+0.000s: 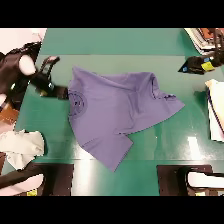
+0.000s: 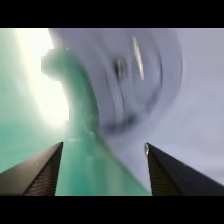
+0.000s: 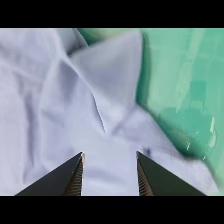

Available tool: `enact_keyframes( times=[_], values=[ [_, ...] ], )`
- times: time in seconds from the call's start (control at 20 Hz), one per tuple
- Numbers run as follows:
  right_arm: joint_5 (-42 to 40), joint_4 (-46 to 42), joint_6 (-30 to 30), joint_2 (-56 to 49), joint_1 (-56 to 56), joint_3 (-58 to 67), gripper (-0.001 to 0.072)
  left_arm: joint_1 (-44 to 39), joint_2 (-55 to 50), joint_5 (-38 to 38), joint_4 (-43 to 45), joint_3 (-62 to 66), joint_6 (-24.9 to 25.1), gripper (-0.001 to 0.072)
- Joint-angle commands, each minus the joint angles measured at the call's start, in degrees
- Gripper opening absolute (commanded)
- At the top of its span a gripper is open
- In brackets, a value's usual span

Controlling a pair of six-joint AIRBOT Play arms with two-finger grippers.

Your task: Fold the shirts.

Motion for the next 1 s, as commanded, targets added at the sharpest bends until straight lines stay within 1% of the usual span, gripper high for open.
enact_keyframes(
  times=[0.0, 0.1, 0.25, 0.5, 0.6, 0.7, 0.95],
  values=[
    [-5.1, 0.4, -2.7, 7.5, -1.7, -11.3, 0.0385, 0.0, 16.9, 2.2, -7.6, -21.4, -6.5, 0.0603],
    [-8.6, 0.5, -2.7, 10.5, -2.1, -16.5, 0.0386, 0.0, 23.1, 4.1, -16.2, -30.3, -8.7, 0.0603],
    [-10.5, 0.4, -2.7, 13.2, -2.1, -20.8, 0.0386, 0.0, 25.1, 6.8, -27.7, -39.3, -8.7, 0.0603],
    [-10.8, 0.6, -2.7, 15.0, -2.1, -20.9, 0.0385, -0.1, 25.1, 11.1, -31.1, -46.4, -8.7, 0.0603],
    [-10.9, 0.6, -2.7, 15.3, -2.1, -20.6, 0.0385, -0.1, 25.1, 14.0, -33.4, -47.4, -7.6, 0.0602],
    [-11.1, 0.9, -2.7, 15.4, -2.1, -20.3, 0.0385, -0.1, 25.1, 14.8, -35.7, -48.0, -5.4, 0.0602],
    [-11.1, 1.9, -2.6, 15.4, -2.1, -20.3, 0.0385, -0.1, 25.1, 16.6, -37.3, -50.7, -5.2, 0.0601]
  ],
)
